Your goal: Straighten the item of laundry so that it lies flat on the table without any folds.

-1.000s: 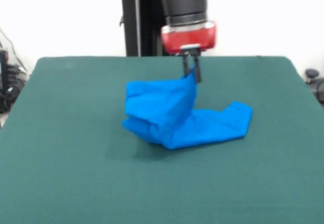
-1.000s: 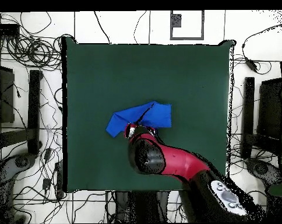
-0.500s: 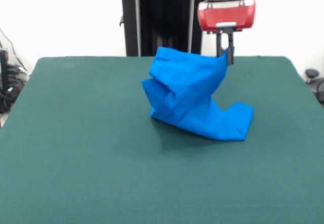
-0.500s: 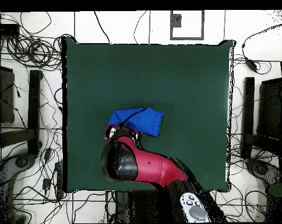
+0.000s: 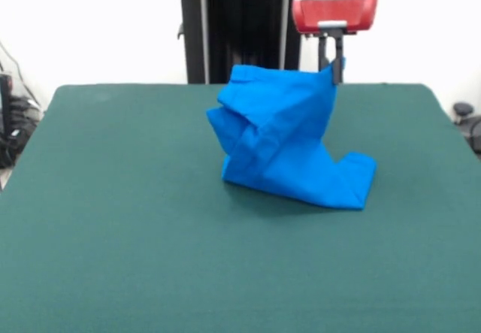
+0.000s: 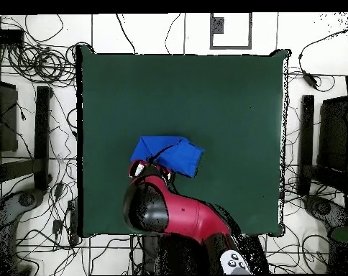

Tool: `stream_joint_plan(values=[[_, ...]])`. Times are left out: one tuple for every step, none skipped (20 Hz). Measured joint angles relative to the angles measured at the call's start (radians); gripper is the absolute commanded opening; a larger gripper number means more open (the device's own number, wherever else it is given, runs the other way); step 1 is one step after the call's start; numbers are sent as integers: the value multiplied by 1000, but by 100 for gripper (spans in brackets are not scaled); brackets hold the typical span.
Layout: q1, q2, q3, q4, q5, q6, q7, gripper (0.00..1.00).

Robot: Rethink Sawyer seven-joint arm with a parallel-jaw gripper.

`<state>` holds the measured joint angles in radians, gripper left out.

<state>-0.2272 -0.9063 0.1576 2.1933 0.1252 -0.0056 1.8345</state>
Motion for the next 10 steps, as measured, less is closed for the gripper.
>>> stream_joint_plan(values=[[0,-1,-2,3,1,0,0,0],[-1,-2,-4,8,4,0,0,0],[-3,-1,-4,18,7,-1,0,0],[-4,-1,-4,20,8,-2,0,0],[-4,-1,-4,24,8,-5,0,0],[-5,-1,-4,28,9,-7,0,0],[-4,-2,-4,33,9,-10,0,0],[-4,-2,-4,36,9,-12,0,0],[-4,-3,-4,41,10,-14,0,0],[-4,-5,-4,48,12,-16,0,0]])
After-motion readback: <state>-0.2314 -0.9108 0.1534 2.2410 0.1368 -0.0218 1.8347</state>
